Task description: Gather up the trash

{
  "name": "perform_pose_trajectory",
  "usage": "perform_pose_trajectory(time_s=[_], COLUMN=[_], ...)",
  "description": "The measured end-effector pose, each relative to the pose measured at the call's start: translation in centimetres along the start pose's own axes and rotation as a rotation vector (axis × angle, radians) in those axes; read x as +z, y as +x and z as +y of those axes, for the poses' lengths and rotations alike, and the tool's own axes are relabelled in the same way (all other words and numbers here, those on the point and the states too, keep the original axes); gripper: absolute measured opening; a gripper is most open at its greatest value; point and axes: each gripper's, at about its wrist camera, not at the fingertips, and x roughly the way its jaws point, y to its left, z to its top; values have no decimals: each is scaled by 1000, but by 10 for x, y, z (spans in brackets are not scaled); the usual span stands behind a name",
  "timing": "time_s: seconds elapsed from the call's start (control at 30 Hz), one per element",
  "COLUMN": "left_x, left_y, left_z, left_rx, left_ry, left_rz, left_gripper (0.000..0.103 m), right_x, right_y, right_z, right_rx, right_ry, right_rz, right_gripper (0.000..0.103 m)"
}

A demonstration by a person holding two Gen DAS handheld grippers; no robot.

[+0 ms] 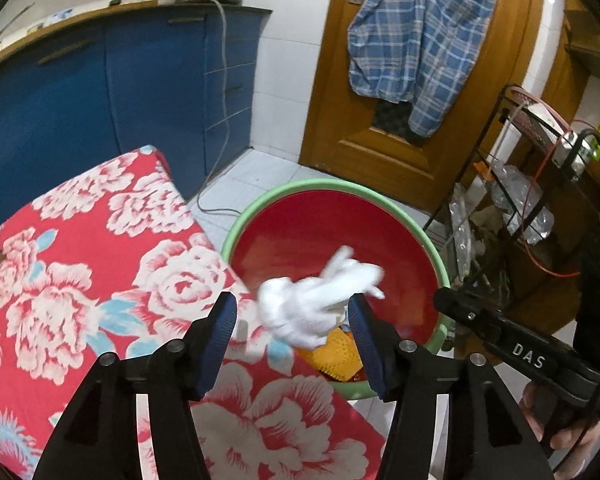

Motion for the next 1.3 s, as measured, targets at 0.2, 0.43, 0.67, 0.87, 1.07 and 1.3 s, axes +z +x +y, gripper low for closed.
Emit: perform_pose_trajectory(time_s=[0.2, 0.43, 0.67, 0.87, 1.07, 1.3], left_x=[-6, -15, -29, -44, -60, -77], left_y=[-10, -27, -51, -73, -101, -131], left_z=[10, 26, 44, 65, 86, 104], left_rx=[18, 48, 135, 170, 234, 309], left_ry=[-38, -81, -120, -175, -225, -272], left_rz=[-3, -13, -33, -40, -73, -120], left_gripper=[59, 59, 59, 65, 68, 70], right_x=[-5, -12, -23, -36, -52, -69], right_y=[-9, -19, -29, -38, -46, -57], right_z=[9, 26, 51, 76, 103, 129], right_rx=[11, 27, 61, 92, 126, 175], right_ry=[-14, -53, -115, -181, -249, -310], right_rz=[-4, -10, -10, -7, -6, -13], right_gripper=[32, 39, 53, 55, 59, 69])
